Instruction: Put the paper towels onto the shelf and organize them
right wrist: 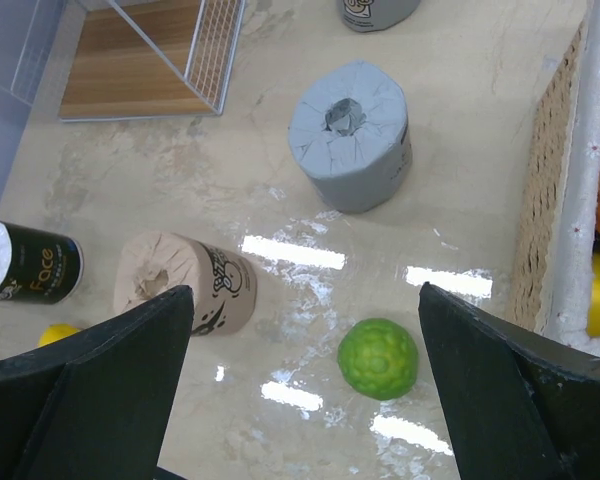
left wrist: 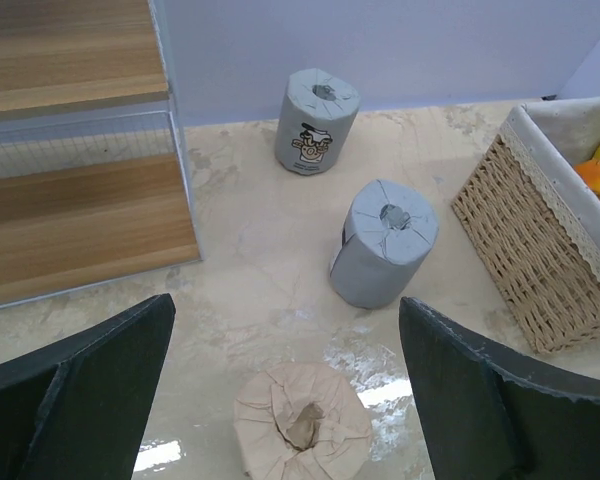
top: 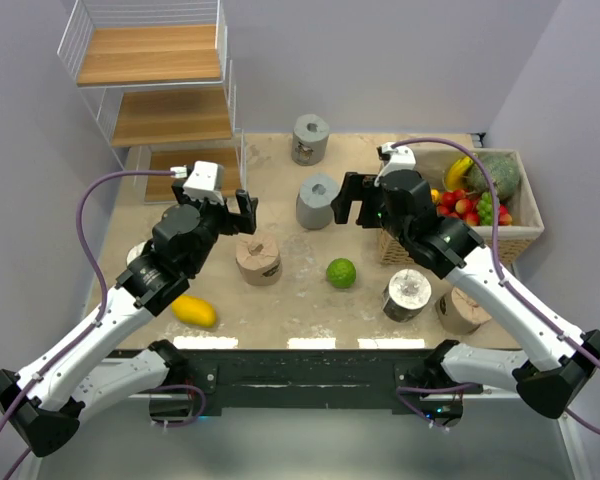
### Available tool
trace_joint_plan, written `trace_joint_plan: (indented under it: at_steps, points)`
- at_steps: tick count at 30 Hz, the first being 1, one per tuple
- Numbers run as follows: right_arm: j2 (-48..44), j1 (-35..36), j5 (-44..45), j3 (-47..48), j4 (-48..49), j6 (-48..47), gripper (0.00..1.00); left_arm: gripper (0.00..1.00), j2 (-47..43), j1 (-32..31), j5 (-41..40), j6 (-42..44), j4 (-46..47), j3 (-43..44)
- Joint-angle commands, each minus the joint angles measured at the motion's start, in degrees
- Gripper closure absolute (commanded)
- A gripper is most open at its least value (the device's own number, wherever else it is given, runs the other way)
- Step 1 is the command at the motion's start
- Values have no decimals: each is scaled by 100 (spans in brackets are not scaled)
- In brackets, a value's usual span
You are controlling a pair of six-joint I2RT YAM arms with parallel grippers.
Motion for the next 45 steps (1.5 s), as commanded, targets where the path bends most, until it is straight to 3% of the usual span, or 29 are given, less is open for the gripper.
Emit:
trace_joint_plan:
  at_steps: [1,8,14,16,20,23,25,29,38,45]
  points:
    - [-199,4,78,-3,229,78,1,0,-64,-17,-163,-65,122,3]
    - [-208,-4,34,-117,317,16,1,0,76,-17,-610,-223,51,3]
    - [-190,5,87,-30,397,-98,1,0,435,70,-972,-1048,-344,283]
    - [-260,-4,61,-20,457,-133,1,0,585,386,-849,-1433,-712,493]
    - [-550,4,-237,-240,764,-317,1,8,1113,1815,-225,-2015,-1634,855]
    - [-770,5,-554,-424,975,-476,1,12,1368,2284,-793,-2008,-2285,1013]
    - [-919,5,-686,-538,1055,-581,1,14,1482,2321,-1550,-1746,-2410,918]
    - [-1104,5,-835,-679,1301,-687,2,15,1895,2478,-1947,-1620,-2567,838]
    - [-1227,-4,-1117,-767,1346,-986,2,14,2291,2716,-1974,-1831,-2805,715]
    - [-1236,5,-968,-820,1284,-1223,2,12,2353,3436,-1430,-2771,-3183,565]
